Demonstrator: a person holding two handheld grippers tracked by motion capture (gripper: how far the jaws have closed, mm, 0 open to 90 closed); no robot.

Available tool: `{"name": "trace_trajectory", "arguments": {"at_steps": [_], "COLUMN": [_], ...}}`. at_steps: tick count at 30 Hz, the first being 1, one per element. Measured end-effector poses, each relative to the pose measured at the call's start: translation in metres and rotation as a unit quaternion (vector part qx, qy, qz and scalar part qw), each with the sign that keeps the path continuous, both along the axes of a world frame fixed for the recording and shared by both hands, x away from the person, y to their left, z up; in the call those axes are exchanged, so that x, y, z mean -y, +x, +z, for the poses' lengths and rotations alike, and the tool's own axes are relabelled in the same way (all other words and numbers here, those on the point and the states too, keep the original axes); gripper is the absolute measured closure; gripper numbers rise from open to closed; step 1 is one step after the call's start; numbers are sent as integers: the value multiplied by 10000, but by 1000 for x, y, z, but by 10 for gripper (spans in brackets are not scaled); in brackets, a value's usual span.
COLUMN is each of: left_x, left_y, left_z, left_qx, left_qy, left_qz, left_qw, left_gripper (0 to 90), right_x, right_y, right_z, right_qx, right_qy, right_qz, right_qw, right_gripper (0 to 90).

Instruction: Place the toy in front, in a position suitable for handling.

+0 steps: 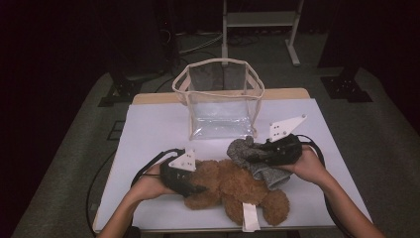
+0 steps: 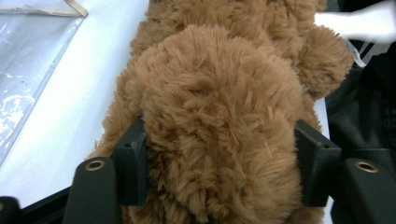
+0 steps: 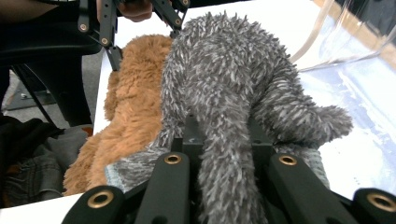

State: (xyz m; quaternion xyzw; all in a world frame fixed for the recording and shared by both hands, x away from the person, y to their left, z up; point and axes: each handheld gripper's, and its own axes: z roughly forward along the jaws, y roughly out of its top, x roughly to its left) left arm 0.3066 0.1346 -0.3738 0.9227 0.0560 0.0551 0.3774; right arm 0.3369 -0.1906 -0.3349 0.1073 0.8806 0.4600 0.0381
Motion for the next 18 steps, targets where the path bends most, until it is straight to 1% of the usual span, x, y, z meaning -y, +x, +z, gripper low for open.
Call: {"name": "trace_trajectory", "arguments": {"at_steps": [1,2,3,4,5,6,7,8,9,10,11,12,13,14,15,17,18], "left_x": [-1,-1,-1,0,2,2,4,6,6,6,7,7,7,7,8,8,8], "left_y": [1,2,2,2,4,4,5,6,6,6,6,6,3,3,0,-2,-3], "left_z": [0,0,0,1,2,2,3,2,2,2,3,3,2,2,2,2,2], "left_qx": [-31,-51,-51,-72,-133,-133,-206,-228,-234,-234,-237,-237,-145,-145,-50,-17,13], "left_qy": [-26,-49,-49,-56,-89,-89,-159,-158,-159,-159,-192,-192,-149,-149,-77,-44,-45], "left_qz": [14,16,16,35,81,81,65,42,20,20,-53,-53,-100,-100,-141,-159,-160], "left_qw": [10000,10000,10000,10000,9998,9998,9996,9996,9996,9996,9995,9995,9997,9997,9999,9999,9999], "left_gripper": [316,293,266,220,187,169,143,139,139,140,187,232,274,303,324,334,349], "right_x": [0,-1,-1,-1,0,0,2,3,4,4,6,6,6,6,3,0,-10], "right_y": [0,0,0,-4,-6,-6,-12,-15,-18,-18,-25,-25,-26,-26,-24,-23,-18], "right_z": [-3,-7,-7,-15,-17,-17,-21,-22,-23,-23,-24,-24,-23,-23,-19,-18,-13], "right_qx": [-71,-189,-189,-296,-320,-320,-357,-394,-377,-377,-380,-380,-374,-374,-370,-377,-303], "right_qy": [-13,-41,-41,-16,-1,-1,60,82,92,92,106,106,80,80,21,0,-122], "right_qz": [22,57,57,79,81,81,90,101,115,115,135,135,144,144,191,205,292], "right_qw": [10000,9998,9998,9995,9995,9995,9993,9991,9992,9992,9991,9991,9992,9992,9991,9991,9990], "right_gripper": [752,752,752,752,752,752,753,752,753,753,752,752,752,752,752,752,752]}}
